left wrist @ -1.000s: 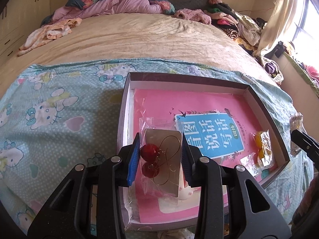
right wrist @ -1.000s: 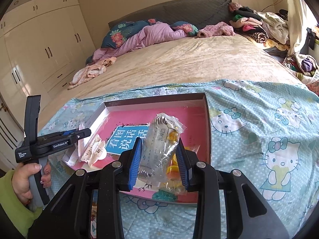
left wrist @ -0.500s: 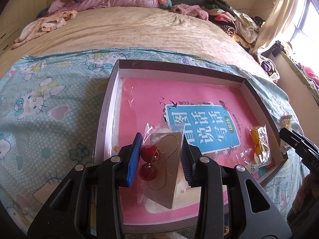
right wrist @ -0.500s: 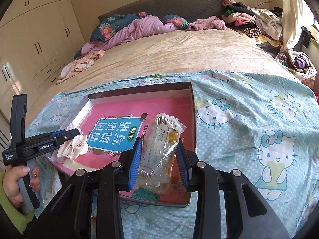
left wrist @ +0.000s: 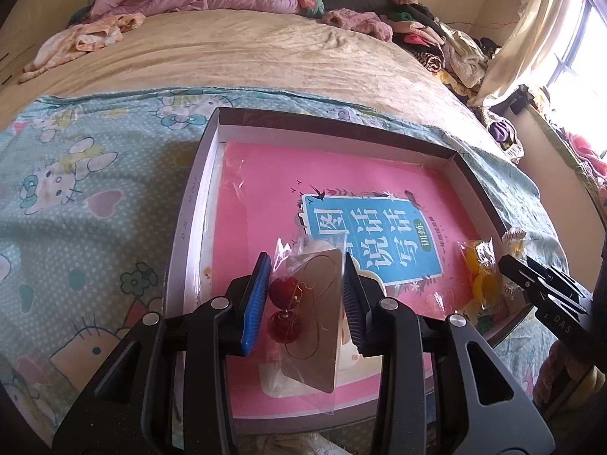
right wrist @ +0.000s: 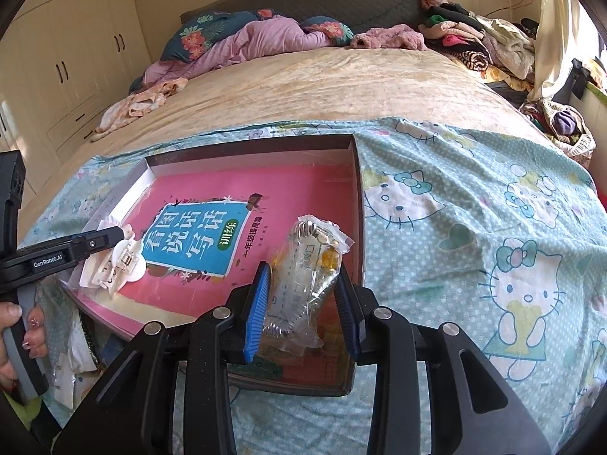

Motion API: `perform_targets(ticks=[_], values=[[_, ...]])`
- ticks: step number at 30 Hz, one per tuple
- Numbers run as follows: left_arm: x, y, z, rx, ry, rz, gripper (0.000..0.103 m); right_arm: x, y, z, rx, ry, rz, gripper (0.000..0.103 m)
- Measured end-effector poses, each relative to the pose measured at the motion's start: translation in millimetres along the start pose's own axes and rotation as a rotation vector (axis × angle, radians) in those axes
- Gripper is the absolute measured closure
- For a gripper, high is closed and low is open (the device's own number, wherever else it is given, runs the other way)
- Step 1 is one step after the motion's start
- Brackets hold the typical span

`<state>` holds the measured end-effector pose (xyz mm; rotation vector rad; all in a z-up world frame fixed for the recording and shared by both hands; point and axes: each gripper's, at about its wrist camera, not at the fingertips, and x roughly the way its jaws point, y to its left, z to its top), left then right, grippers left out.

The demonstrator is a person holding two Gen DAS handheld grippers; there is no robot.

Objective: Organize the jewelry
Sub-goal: 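Release earring card from left tool while right tool releases clear bag in tray, then withdraw both tools from the tray toward the red-strap watch and spiral bracelet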

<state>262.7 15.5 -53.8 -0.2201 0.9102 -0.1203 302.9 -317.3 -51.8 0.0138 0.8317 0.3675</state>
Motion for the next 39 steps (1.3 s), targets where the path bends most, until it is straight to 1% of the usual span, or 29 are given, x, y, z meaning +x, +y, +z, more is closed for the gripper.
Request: perform_targets(ticks=[7,11,13,14,17,19,21,23,27,29,31,33,34,35,36,39], values=[[-7.9,12.5,2.9,-0.019,-0.010,0.036,0.075,0.2,-0.7,0.1,0.003,0.001,0.005,0.069],[-6.5,17.0,1.6,-0.029,-0.004,0.041,0.075,-2.2,-2.7,-1.1,0.012,-0.001,0.007,0.062],[-6.2,18.4,0.4,-0.028,-0.002,0.041,0.075,-6.8,-3.1,-1.0,0.014,-0.010,0.015,0.061],[-6.3,18.0,-0.1,-0.028,-0.002,0.041,0.075,-9.8,-2.4,-1.0,0.012,-0.016,0.015,0.059],[-6.8,18.0,-1.3,-0.029,-0.002,0.042,0.075,-18.5,-1.4,-1.4,0.015,-0.033,0.013,0.049],[-7.1,18.1,-1.6,-0.030,-0.002,0.040,0.075,-25.4,0.2,-2.1,0.019,-0.042,0.018,0.046],[-8.5,18.4,-2.3,-0.031,-0.005,0.041,0.075,-31.4,0.5,-2.9,0.023,-0.051,0.021,0.036],[-11.1,19.3,-3.3,-0.033,-0.010,0.040,0.075,-37.5,1.0,-3.8,0.025,-0.062,0.025,0.031],[-17.5,19.8,-2.6,-0.039,-0.020,0.041,0.074,-46.9,3.4,-4.6,0.025,-0.074,0.031,0.024],[-22.4,21.3,-2.0,-0.043,-0.029,0.039,0.066,-50.0,4.6,-5.1,0.025,-0.079,0.033,0.022],[-28.4,22.1,-0.8,-0.048,-0.042,0.035,0.064,-53.1,5.8,-5.7,0.025,-0.082,0.036,0.022],[-34.8,22.2,-0.3,-0.053,-0.054,0.030,0.059,-56.3,6.8,-6.4,0.027,-0.085,0.045,0.019],[-38.9,22.5,-0.1,-0.055,-0.063,0.028,0.052,-58.0,7.8,-6.7,0.026,-0.087,0.047,0.019],[-42.4,22.3,0.5,-0.056,-0.071,0.029,0.048,-60.0,8.7,-6.8,0.025,-0.090,0.048,0.019],[-45.2,21.5,0.8,-0.057,-0.079,0.030,0.041,-62.2,9.9,-6.7,0.022,-0.093,0.051,0.018],[-57.4,21.4,2.3,-0.069,-0.102,0.021,0.029,-68.9,12.5,-6.5,0.016,-0.106,0.059,0.018]])
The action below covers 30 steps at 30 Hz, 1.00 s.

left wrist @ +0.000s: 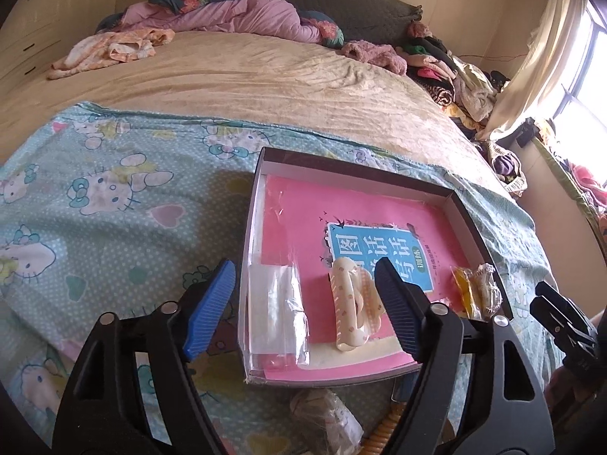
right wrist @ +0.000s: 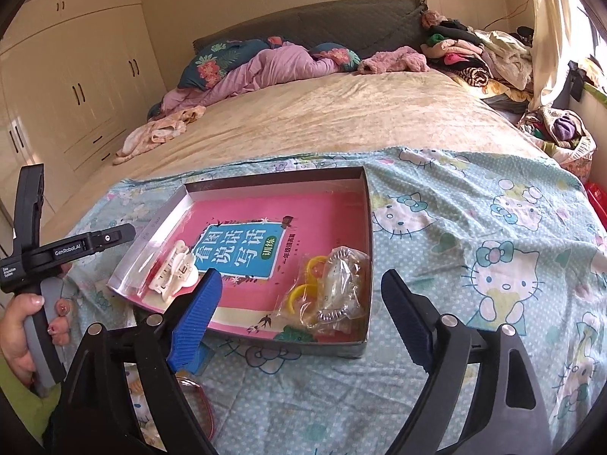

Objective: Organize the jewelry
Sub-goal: 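Withdraw both tools from the tray toward the red-strap watch and spiral bracelet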

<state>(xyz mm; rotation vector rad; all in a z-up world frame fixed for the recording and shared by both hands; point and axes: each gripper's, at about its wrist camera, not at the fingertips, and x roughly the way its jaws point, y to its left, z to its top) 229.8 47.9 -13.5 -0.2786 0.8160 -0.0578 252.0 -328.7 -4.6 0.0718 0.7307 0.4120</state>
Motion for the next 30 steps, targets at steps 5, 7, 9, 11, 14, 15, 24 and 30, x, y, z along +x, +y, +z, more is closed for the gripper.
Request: perform_targets(ticks=[5,7,9,11,14,15,24,30], values=[[-20.8,-0.7,-0.8,-0.014,-0.028,-0.011,0.015,-11.4,7.8,1.4,-0.010,-0.017,0.016,0.017],[-27.7,-0.4,-2.4,-0.018,-0.036,-0.014,0.010,-15.8,11.2,2.1,-0.014,-0.023,0.025,0.017],[-35.3,-0.6,-4.3,-0.019,-0.044,-0.017,0.010,-19.7,14.6,2.2,-0.020,-0.029,0.033,0.017],[-41.7,-1.6,-5.8,-0.020,-0.052,-0.024,0.010,-23.8,19.4,2.1,-0.029,-0.034,0.041,0.017],[-50.4,-3.2,-9.4,-0.015,-0.062,-0.028,0.010,-29.4,26.5,1.4,-0.040,-0.037,0.055,0.017],[-52.8,-3.6,-10.6,-0.012,-0.064,-0.028,0.010,-31.0,28.7,1.1,-0.044,-0.037,0.059,0.017],[-71.8,-2.0,-24.2,-0.008,-0.081,-0.021,0.010,-40.7,45.3,-7.7,-0.066,-0.023,0.096,0.017],[-82.5,2.1,-33.4,-0.006,-0.086,-0.011,0.010,-43.8,56.5,-15.4,-0.080,0.000,0.121,0.017]])
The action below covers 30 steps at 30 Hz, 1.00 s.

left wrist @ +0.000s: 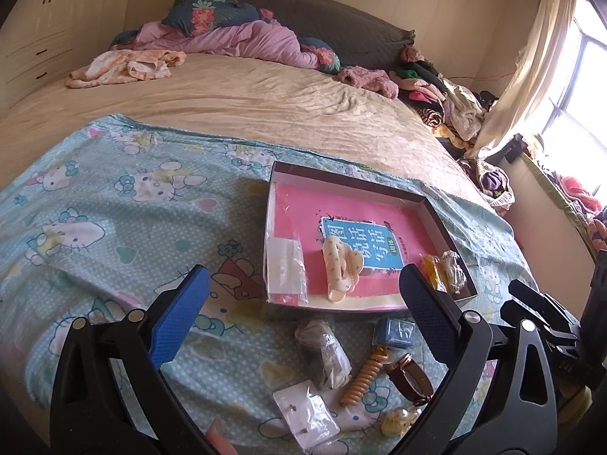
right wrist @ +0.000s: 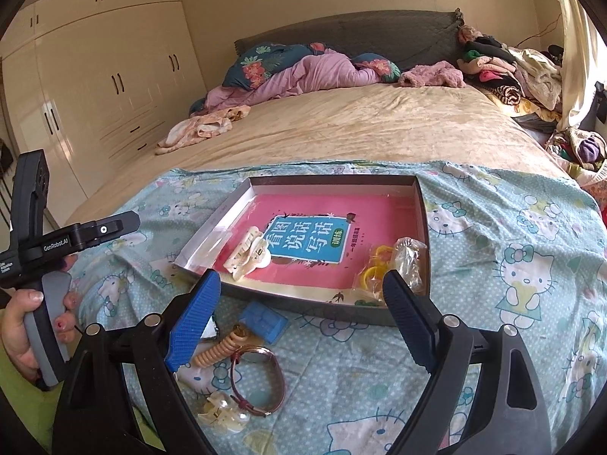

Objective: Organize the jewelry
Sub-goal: 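Withdraw both tools from the tray toward the red-strap watch and spiral bracelet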

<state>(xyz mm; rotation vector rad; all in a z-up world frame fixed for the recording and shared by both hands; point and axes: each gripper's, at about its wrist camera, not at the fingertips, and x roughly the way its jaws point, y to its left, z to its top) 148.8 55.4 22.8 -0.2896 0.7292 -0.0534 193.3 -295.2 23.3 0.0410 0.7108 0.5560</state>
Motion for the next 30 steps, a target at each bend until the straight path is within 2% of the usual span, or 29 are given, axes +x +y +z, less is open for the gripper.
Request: perform_targets(ticks=[19,30], values=[[-16.3,6.9,-34.6,0.011,0.031,0.006,0.010,4.3,31.6,-29.6,-0.035,0.102,0.073,0.017],[-15.2,9.1,-56.8,0.026,0.075,0.016,0.010,11.6,38.3,-43.4,-0.037,0.152,0.097,0.017]])
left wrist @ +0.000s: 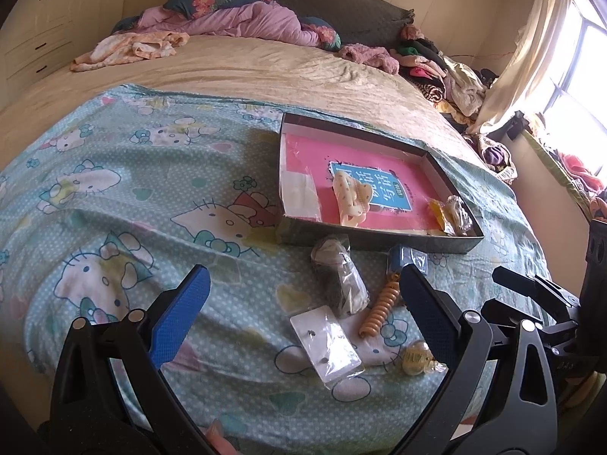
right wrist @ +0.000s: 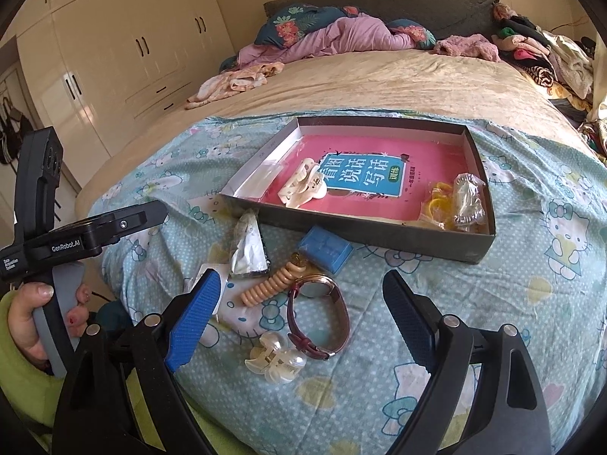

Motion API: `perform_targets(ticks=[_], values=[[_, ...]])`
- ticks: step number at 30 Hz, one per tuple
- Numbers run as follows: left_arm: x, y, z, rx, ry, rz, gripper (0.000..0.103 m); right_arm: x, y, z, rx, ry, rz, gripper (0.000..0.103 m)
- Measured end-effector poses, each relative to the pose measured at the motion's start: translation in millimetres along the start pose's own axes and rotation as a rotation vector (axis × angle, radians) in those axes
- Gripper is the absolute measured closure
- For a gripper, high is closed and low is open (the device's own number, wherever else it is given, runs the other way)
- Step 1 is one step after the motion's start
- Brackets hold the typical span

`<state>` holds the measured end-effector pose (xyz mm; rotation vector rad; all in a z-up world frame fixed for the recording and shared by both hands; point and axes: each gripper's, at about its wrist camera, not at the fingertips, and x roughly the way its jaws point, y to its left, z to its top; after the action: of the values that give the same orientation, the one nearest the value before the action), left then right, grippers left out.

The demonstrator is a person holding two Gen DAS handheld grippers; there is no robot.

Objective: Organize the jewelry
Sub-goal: 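Withdraw both tools from the tray toward the red-strap watch and spiral bracelet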

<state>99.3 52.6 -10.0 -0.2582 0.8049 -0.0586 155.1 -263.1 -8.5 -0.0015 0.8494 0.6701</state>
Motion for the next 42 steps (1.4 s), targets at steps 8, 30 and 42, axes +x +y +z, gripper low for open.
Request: perform_targets(ticks=[8,30,42], values=[[7.2,-3.2,-16.9,0.019,0.047,-0.006,0.010,13.9,-3.5,-8.7,0.020,0.043,0.010,0.017],[42.7,-19.8,-59.1,0.085,0.206,-0.034,0.011,64.4,-26.6,-25.8,0.058,0.178,0.040,0.023],[55.5,-27.2,-61.5,0.103,0.231,-0.032,0.022,73.8,-26.9,-30.6,0.018,0.160,0.036,0.044]])
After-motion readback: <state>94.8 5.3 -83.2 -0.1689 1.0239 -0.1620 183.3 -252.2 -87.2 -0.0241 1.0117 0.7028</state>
